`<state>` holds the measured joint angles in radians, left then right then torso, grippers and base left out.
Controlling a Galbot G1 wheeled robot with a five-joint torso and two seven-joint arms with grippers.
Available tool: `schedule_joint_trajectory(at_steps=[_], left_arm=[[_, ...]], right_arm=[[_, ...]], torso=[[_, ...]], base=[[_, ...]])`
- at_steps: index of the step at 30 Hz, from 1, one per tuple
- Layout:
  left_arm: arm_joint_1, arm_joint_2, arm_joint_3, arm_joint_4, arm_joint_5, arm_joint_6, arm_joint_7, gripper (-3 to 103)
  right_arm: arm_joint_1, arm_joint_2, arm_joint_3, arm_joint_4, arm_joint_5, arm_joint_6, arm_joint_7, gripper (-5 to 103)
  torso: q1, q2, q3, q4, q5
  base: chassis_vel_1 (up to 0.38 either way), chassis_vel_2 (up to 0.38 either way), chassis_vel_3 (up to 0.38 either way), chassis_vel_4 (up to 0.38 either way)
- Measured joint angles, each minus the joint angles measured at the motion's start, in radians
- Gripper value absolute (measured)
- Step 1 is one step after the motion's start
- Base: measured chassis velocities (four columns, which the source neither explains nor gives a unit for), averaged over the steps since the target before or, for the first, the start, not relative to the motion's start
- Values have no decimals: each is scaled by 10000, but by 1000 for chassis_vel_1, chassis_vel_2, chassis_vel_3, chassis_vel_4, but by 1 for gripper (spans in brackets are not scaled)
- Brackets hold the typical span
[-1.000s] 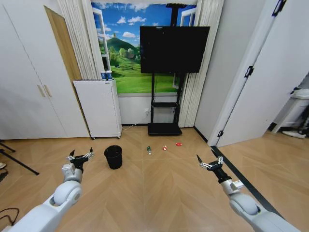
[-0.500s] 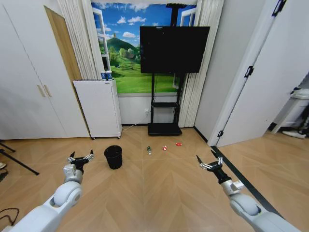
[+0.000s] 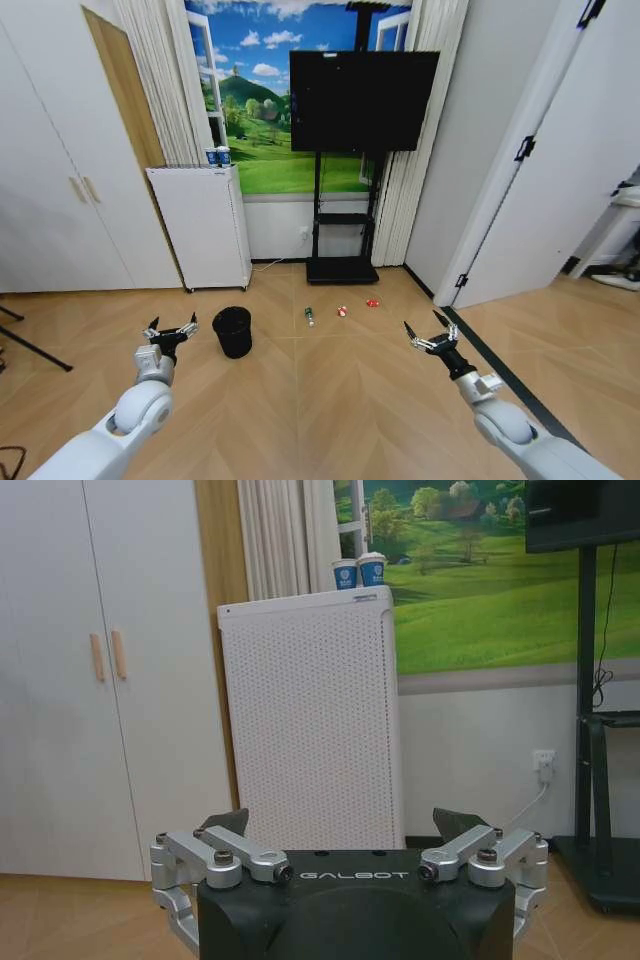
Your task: Pick up the trash bin and place the garbage on the floor into it.
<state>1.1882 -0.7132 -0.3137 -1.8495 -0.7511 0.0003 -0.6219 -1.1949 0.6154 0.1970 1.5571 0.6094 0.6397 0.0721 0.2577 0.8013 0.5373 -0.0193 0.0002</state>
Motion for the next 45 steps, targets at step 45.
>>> schedule_joint_trajectory(at_steps=[45], left_arm=[[-291, -262, 452, 221, -87, 322, -706, 100]], right_arm=[[-659, 674, 120, 213, -978, 318, 347, 100]], torso=[[-10, -1, -7, 1, 1]], base=[[-260, 264, 255, -254]])
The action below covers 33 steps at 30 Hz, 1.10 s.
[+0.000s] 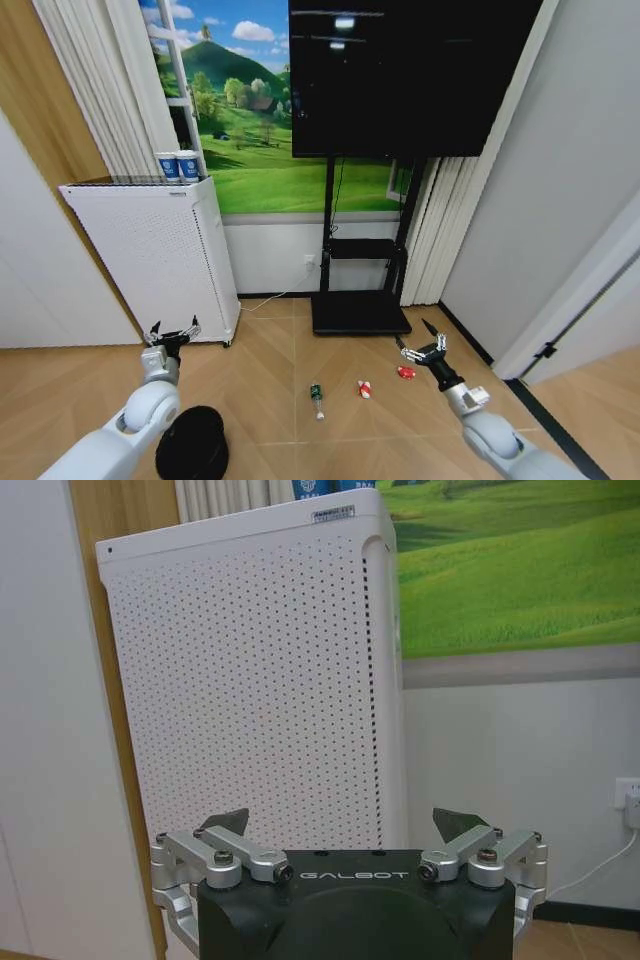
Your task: Pick up the trash bin and place the garbage on the floor into it.
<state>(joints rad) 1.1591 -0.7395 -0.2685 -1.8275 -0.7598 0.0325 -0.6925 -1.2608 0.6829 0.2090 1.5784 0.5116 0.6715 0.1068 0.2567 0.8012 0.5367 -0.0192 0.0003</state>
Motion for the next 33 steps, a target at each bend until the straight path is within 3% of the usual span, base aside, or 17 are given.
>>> schedule_joint_trajectory(at_steps=[18, 33], left_arm=[[563, -154, -296, -305, 244, 16, -191, 100], [1020, -180, -507, -359, 351, 122, -295, 100]], right_arm=[[-827, 52, 827, 405, -240, 23, 228, 100], [-876, 308, 759, 319, -357, 16, 361, 100]], torso=[[-334, -817, -459, 6, -2], [-617, -1486, -843, 6, -3]], base=[[8, -14, -9, 8], [0, 0, 0, 0]])
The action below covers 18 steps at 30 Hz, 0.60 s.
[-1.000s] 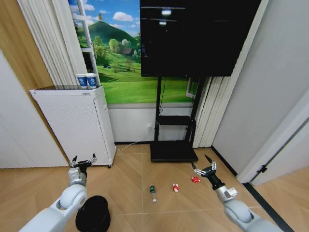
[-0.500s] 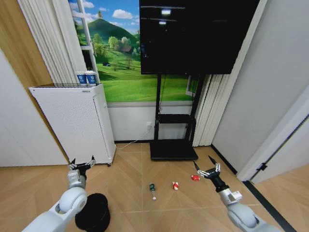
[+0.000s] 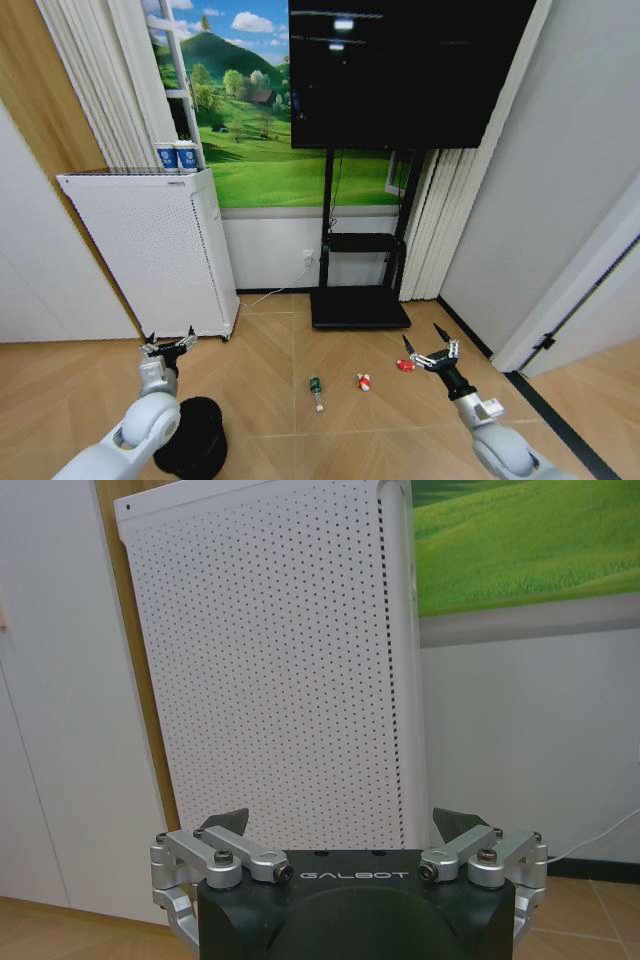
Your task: Pick up the trash bin and place the garbage on the floor into it.
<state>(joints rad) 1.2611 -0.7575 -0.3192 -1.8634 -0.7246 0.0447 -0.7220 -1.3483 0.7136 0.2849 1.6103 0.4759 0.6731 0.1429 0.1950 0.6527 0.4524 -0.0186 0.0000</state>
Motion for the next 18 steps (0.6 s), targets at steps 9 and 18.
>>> schedule_joint_trajectory(at_steps=[9, 18], left_arm=[[622, -109, -187, 73, 269, 26, 18, 100], [1397, -202, -341, 109, 507, 51, 49, 100]], right_arm=[[294, 359, -388, -429, -102, -13, 227, 100], [429, 562, -568, -649, -209, -32, 327, 100]], torso=[[-169, -421, -252, 0, -1], [-333, -832, -501, 0, 0]], base=[[0, 0, 0, 0], [0, 0, 0, 0]])
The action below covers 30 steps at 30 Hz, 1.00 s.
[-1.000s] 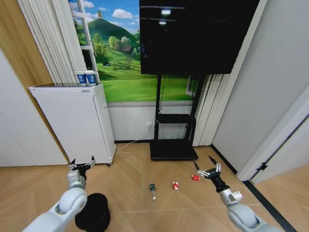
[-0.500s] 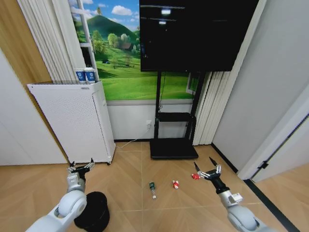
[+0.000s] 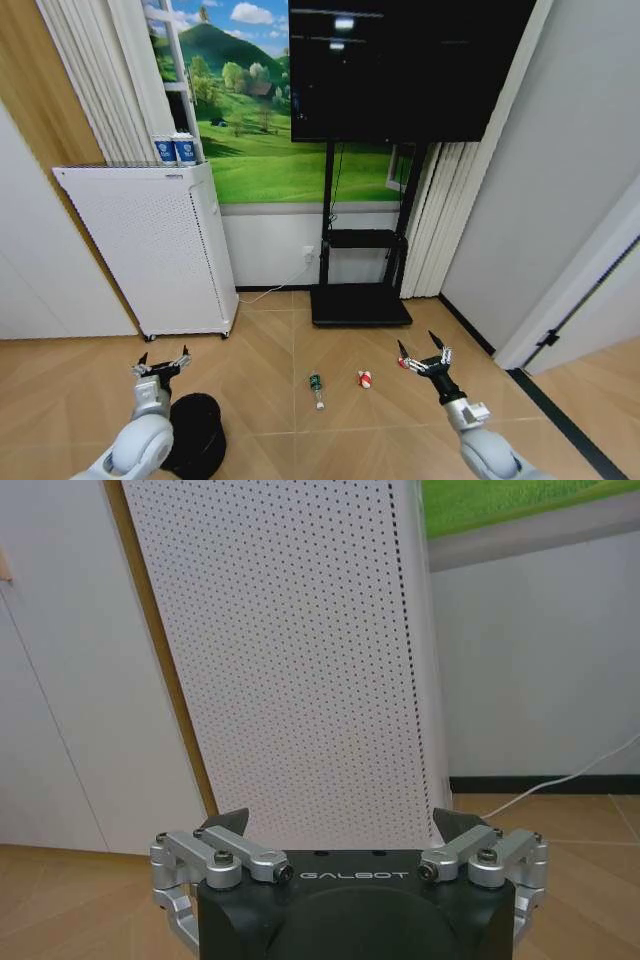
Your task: Pick up the trash bin and place the garbage on the floor into it.
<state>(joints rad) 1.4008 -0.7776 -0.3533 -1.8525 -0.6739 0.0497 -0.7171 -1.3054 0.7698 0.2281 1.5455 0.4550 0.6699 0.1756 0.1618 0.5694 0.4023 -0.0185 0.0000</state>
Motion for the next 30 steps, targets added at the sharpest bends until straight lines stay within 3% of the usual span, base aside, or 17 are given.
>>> schedule_joint_trajectory(at_steps=[5, 11, 20, 30], left_arm=[[261, -150, 10, -3, 218, 0, 26, 100], [703, -174, 102, 1, 627, -59, 520, 100], [1841, -77, 124, 142, 1478, -933, 1640, 100], [1906, -70, 79, 357, 1479, -984, 1645, 100]], right_arm=[[-31, 82, 0, -126, -94, 18, -1, 100], [-46, 236, 0, -434, -306, 124, -20, 100], [119, 403, -182, -991, -523, 293, -71, 100], [416, 645, -586, -1308, -627, 336, -54, 100]], torso=[[-59, -147, -87, -1, -1], [-153, -394, -240, 0, -1], [-196, -507, -311, 1, 0], [-282, -703, -420, 1, 0]], base=[[0, 0, 0, 0], [0, 0, 0, 0], [0, 0, 0, 0], [0, 0, 0, 0]])
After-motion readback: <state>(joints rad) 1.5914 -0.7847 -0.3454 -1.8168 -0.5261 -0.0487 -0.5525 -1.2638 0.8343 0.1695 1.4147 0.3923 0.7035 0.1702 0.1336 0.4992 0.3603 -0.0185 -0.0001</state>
